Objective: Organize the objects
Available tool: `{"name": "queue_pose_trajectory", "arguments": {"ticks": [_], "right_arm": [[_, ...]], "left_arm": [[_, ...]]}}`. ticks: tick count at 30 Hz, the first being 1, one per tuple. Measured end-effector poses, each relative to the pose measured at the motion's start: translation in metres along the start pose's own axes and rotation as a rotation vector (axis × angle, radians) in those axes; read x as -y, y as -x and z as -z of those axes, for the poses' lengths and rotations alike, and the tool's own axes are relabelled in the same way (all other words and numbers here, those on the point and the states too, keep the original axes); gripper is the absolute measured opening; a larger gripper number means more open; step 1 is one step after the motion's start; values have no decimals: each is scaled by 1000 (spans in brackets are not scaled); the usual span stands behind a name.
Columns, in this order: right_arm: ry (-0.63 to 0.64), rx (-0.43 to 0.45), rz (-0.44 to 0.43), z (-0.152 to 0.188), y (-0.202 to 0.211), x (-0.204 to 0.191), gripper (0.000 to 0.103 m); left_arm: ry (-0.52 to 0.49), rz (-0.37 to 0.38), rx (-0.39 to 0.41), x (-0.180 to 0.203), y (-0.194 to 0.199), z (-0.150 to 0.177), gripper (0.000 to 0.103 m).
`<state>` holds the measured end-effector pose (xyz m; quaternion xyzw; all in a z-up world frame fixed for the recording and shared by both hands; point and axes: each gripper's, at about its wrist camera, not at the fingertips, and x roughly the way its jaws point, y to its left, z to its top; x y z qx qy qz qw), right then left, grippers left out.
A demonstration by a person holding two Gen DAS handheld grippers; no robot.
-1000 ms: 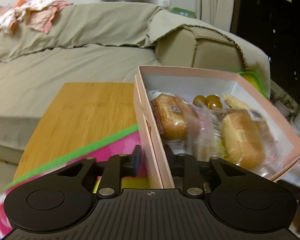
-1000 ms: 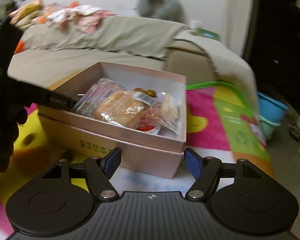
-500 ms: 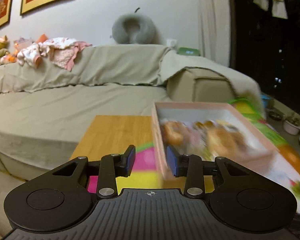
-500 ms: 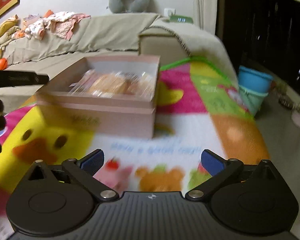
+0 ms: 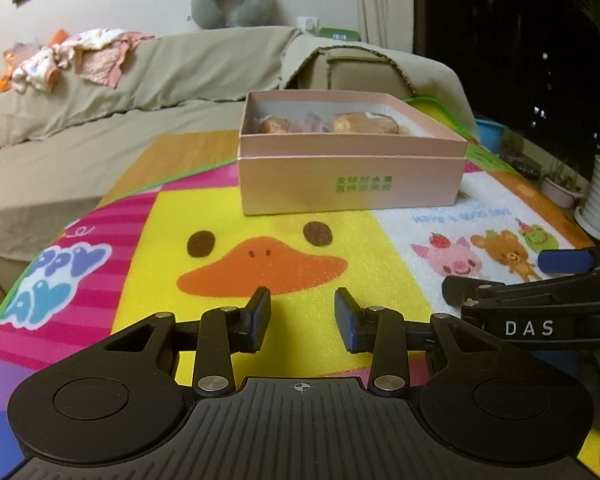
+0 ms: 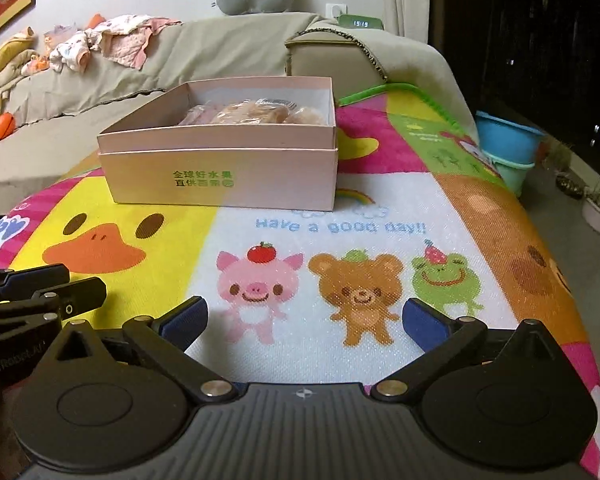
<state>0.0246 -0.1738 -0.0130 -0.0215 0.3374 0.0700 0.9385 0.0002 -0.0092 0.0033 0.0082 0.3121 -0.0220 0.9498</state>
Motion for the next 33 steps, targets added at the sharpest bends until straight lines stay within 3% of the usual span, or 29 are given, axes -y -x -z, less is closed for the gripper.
{"name": "queue_pose_trajectory", "arguments": {"ticks": [33], "right_arm": [[-3,1,-1,-1,1,1,103]], "left_arm": [[25,3,5,-1,1,3,40]]}}
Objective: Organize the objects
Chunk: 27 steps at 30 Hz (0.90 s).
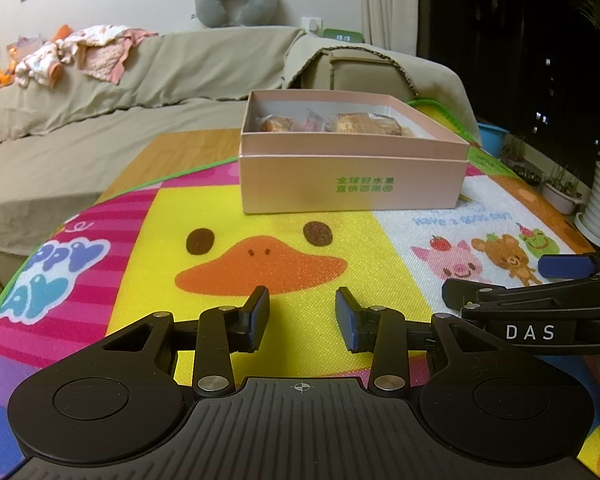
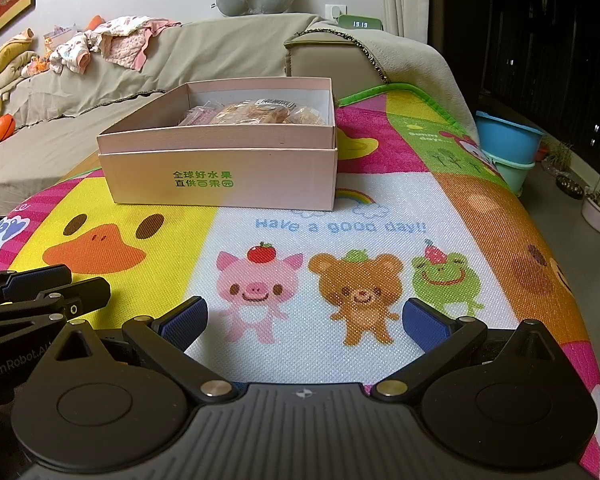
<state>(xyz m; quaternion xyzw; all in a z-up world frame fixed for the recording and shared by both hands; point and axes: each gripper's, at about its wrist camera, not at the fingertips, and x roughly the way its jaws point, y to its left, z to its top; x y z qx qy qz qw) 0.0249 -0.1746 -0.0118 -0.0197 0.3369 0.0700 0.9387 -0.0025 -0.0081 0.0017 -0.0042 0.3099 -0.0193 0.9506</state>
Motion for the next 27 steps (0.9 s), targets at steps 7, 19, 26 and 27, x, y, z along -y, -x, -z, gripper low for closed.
{"name": "queue_pose_trajectory", "arguments": {"ticks": [7,19,26,27], "right_arm": [[0,0,0,0,0,0,103],[0,0,0,0,0,0,103],[0,0,0,0,0,0,103],[0,0,0,0,0,0,103]], "left_arm": [[1,0,0,0,0,0,40],[2,1,1,-1,0,0,40],[4,2,1,0,0,0,40],[4,2,1,0,0,0,40]]}}
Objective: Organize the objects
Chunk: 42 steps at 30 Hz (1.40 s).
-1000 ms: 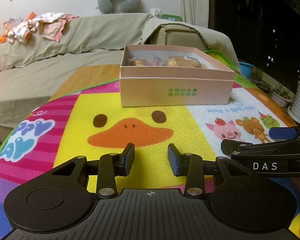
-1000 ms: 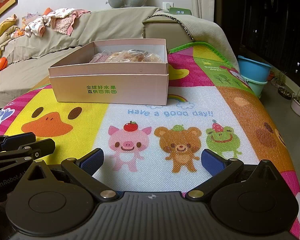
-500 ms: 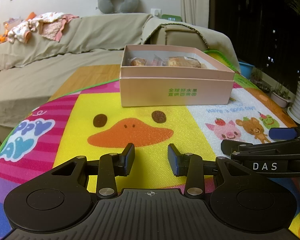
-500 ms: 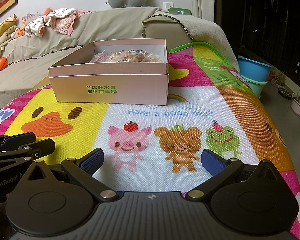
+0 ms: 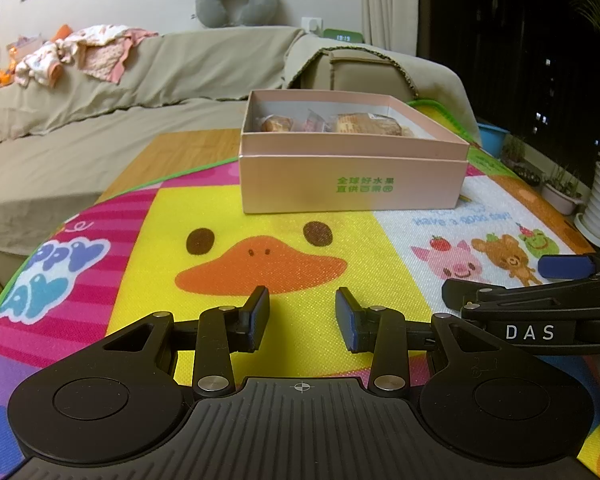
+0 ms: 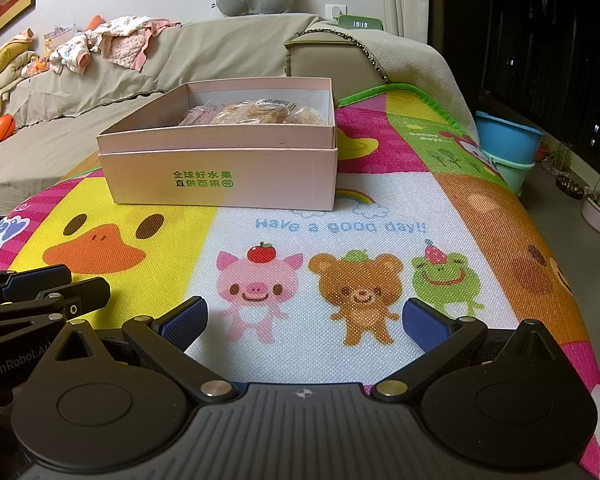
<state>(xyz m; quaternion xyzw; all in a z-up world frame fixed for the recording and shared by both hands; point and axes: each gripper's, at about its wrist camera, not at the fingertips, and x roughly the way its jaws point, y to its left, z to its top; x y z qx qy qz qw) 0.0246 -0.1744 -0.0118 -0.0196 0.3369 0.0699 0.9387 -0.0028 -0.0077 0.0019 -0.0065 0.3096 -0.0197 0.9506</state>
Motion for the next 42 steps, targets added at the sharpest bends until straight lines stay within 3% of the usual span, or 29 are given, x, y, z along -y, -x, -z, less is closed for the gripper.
{"name": "queue_pose_trajectory", "arguments": {"ticks": [42], "right_arm": [[0,0,0,0,0,0,103]], "left_arm": [[-2,0,-2,0,0,0,40]]}}
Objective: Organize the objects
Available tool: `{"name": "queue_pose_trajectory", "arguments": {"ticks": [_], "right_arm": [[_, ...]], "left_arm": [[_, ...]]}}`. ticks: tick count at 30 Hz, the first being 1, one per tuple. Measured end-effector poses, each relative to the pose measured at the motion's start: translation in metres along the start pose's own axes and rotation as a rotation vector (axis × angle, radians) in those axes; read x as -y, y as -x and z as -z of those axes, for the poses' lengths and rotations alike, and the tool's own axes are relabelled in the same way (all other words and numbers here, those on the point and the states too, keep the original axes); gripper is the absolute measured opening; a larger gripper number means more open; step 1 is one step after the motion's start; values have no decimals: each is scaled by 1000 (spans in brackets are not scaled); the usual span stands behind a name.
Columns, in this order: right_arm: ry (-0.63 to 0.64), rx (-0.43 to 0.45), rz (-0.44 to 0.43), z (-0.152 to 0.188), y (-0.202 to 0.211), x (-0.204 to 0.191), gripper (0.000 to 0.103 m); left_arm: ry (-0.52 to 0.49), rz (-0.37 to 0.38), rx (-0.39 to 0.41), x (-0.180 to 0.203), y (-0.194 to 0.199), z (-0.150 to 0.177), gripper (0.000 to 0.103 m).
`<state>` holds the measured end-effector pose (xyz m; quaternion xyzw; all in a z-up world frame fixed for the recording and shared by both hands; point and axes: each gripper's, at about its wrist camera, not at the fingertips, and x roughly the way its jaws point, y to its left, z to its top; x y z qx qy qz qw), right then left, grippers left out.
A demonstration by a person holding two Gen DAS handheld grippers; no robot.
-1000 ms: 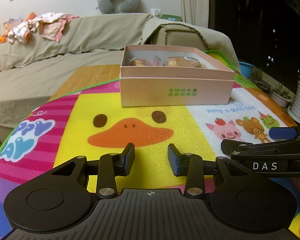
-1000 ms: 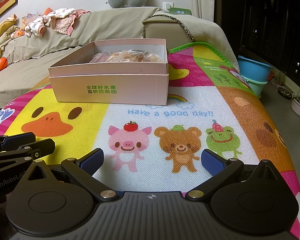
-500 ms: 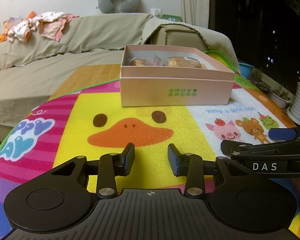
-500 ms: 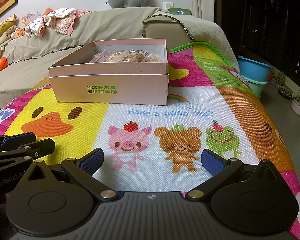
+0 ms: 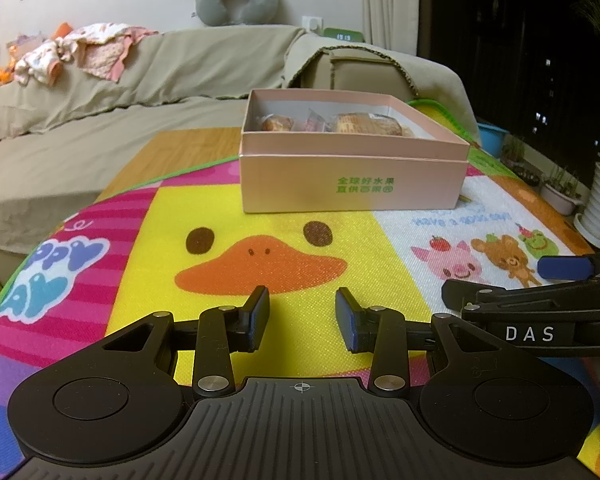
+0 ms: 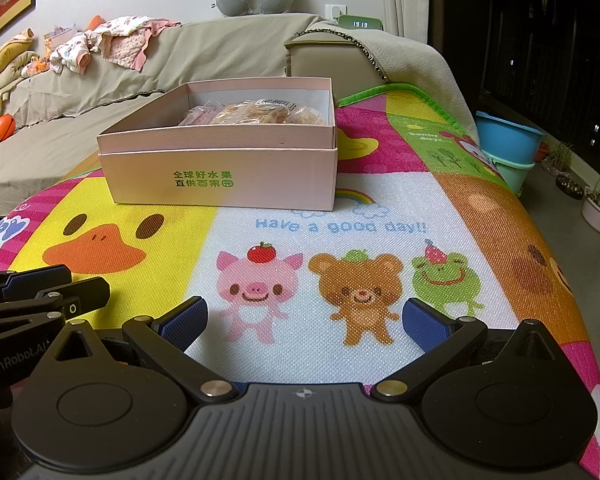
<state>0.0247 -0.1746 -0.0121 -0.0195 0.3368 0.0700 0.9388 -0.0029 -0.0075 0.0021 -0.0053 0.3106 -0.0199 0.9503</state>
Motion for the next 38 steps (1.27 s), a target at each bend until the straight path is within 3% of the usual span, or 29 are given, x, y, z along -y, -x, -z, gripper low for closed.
{"name": "queue_pose_trajectory", "arguments": {"ticks": [34,38], "right_arm": [[0,0,0,0,0,0,103],[0,0,0,0,0,0,103]], "left_arm": [[32,25,-1,-5,0,-1,40],[37,39,-1,-5,-1,-2,44]]}}
